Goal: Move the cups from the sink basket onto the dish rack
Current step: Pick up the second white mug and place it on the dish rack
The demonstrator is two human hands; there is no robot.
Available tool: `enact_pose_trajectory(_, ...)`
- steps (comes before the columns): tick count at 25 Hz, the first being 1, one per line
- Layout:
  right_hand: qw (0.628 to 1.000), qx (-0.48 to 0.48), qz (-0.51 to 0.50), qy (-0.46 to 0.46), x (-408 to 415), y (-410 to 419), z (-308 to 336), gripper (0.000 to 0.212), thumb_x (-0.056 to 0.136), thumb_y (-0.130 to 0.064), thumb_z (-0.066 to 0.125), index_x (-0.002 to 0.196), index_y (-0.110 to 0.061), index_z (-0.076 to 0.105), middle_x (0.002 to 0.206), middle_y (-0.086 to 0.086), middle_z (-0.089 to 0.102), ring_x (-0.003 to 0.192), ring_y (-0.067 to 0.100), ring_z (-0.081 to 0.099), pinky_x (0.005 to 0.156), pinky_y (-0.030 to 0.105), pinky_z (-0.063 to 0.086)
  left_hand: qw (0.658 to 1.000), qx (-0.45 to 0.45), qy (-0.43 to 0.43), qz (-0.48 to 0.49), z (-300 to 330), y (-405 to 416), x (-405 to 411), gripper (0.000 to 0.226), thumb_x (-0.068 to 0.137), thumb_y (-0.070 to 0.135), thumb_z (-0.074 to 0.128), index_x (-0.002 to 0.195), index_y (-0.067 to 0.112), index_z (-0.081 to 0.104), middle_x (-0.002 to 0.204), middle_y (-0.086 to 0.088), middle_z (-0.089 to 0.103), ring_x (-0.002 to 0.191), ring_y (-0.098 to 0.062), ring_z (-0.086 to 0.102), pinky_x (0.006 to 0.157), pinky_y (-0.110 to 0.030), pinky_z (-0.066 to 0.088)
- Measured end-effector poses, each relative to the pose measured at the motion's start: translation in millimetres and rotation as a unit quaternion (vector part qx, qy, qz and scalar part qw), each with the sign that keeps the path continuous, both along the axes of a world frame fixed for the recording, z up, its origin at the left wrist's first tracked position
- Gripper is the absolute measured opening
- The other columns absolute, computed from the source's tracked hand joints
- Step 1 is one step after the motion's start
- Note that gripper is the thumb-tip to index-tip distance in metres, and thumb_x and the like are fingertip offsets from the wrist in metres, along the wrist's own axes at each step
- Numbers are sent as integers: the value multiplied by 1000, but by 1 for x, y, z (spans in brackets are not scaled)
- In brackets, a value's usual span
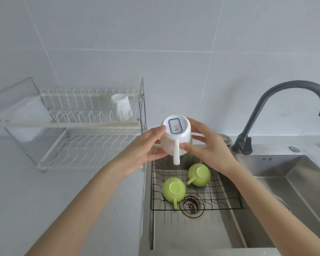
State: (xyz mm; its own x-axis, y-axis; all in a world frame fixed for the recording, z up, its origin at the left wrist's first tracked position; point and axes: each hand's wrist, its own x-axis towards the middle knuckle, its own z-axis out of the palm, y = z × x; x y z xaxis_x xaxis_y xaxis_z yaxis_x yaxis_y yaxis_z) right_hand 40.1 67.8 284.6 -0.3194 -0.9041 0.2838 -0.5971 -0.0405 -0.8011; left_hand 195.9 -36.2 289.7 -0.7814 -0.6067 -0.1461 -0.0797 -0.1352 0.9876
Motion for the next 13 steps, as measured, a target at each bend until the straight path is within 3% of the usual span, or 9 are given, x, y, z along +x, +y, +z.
enact_pose_trajectory(3, 1000, -18, 16, -18, 17, -19, 17, 51, 79, -18, 70, 118, -43, 46, 110, -19, 62, 102, -6, 59, 90, 4, 45, 997, -60, -10, -48, 17, -22, 28, 40, 77, 45, 52, 112, 27, 58, 103, -4, 64, 85, -12, 65, 89, -25, 55)
enact_pose_trajectory(6, 999, -31, 27, -15, 37, -41, 31, 48, 79, -20, 69, 109, -50, 47, 103, -27, 62, 98, -8, 61, 89, 4, 46, 988, -150, -40, -20, 31, -43, 51, 43, 84, 29, 58, 126, 22, 51, 122, -15, 58, 98, -16, 65, 86, -22, 56)
enact_pose_trajectory(10, 998, -52, 42, -21, 67, -73, 43, 44, 81, -20, 67, 117, -39, 50, 102, -22, 63, 102, -2, 61, 88, 7, 49, 961, -271, -48, 10, 49, -70, 81, 25, 83, 30, 62, 107, 34, 57, 116, 4, 62, 98, -6, 63, 85, -20, 53)
enact_pose_trajectory(13, 997, -49, 58, -21, 91, -98, 56, 42, 82, -22, 65, 118, -36, 50, 103, -18, 62, 100, -2, 60, 81, 5, 49, 945, -322, -42, 31, 60, -93, 105, 15, 84, 30, 60, 96, 39, 58, 101, 22, 63, 84, 16, 59, 75, 0, 43)
